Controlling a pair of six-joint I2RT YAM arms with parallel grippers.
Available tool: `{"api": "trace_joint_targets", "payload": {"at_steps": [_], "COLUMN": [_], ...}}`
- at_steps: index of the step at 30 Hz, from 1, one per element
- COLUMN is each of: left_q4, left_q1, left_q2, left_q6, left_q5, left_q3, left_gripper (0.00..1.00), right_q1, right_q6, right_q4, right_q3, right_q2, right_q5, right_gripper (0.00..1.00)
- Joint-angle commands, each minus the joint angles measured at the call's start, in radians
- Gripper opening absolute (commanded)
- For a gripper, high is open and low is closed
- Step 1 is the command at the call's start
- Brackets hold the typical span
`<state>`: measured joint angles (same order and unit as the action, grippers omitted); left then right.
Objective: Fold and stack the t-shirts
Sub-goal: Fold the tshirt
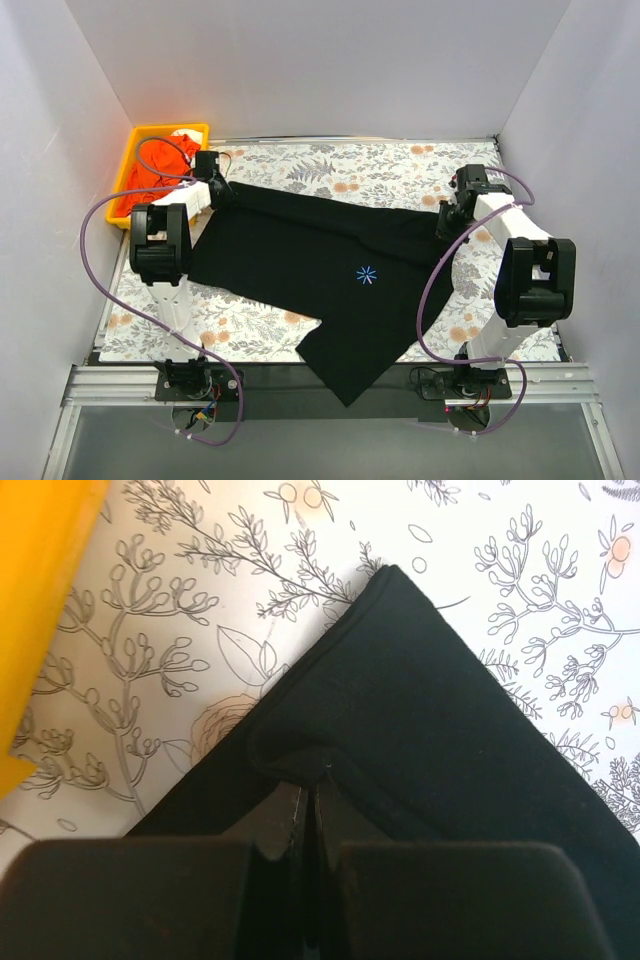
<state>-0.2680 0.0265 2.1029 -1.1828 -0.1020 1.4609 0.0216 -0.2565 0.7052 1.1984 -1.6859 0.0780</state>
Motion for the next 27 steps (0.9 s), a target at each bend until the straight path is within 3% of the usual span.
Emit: {"api": "trace_joint_targets", "payload": {"at_steps": [1, 2, 3, 5, 6, 8, 12, 19, 22, 27], "left_q4": [0.024, 0.023, 0.018, 0.012, 0.01, 0.01, 0.015, 0.021, 0.03, 0.038], "left_q1": [-0.016, -0.016, -0.017, -0.016, -0.017, -0.016, -0.016, 0.012, 0.023, 0.03], "left_q2": [-0.099, -0.103, -0.106, -0.127, -0.139, -0.167, -0.221, -0.183, -0.121, -0.015], "left_q6": [0.023, 0.031, 0.032, 0.022, 0.014, -0.007, -0.02, 0.0, 0.012, 0.011], "left_q5": [-0.065, -0.062, -0.053, -0.044, -0.035, -0.034, -0.033, 0.001, 0.024, 0.042], "left_q3": [-0.011, -0.01, -0.008, -0.007, -0.01, -0.025, -0.025, 0.058, 0.088, 0.136], "left_gripper": [0.0, 0.02, 0.11, 0.2, 0.36, 0.48, 0.61, 0.61, 0.47, 0.41], "right_q1": [-0.011, -0.011, -0.011, -0.043, -0.051, -0.074, -0.109, -0.15, -0.163, -0.169], "right_q6": [0.003, 0.003, 0.0, -0.001, -0.006, -0.024, -0.07, -0.144, -0.173, -0.197], "right_q4": [-0.033, -0.039, -0.05, -0.101, -0.119, -0.176, -0.277, -0.444, -0.501, -0.562], "right_q3": [0.026, 0.026, 0.024, 0.013, 0.01, 0.012, 0.009, 0.006, 0.007, 0.02], "right_q2": [0.061, 0.071, 0.075, 0.09, 0.094, 0.092, 0.074, -0.043, -0.092, -0.153], "right_q5": [-0.006, -0.006, -0.01, -0.001, 0.006, 0.019, 0.055, 0.114, 0.134, 0.172], "right_gripper": [0.29, 0.33, 0.36, 0.38, 0.38, 0.47, 0.56, 0.55, 0.53, 0.48]}}
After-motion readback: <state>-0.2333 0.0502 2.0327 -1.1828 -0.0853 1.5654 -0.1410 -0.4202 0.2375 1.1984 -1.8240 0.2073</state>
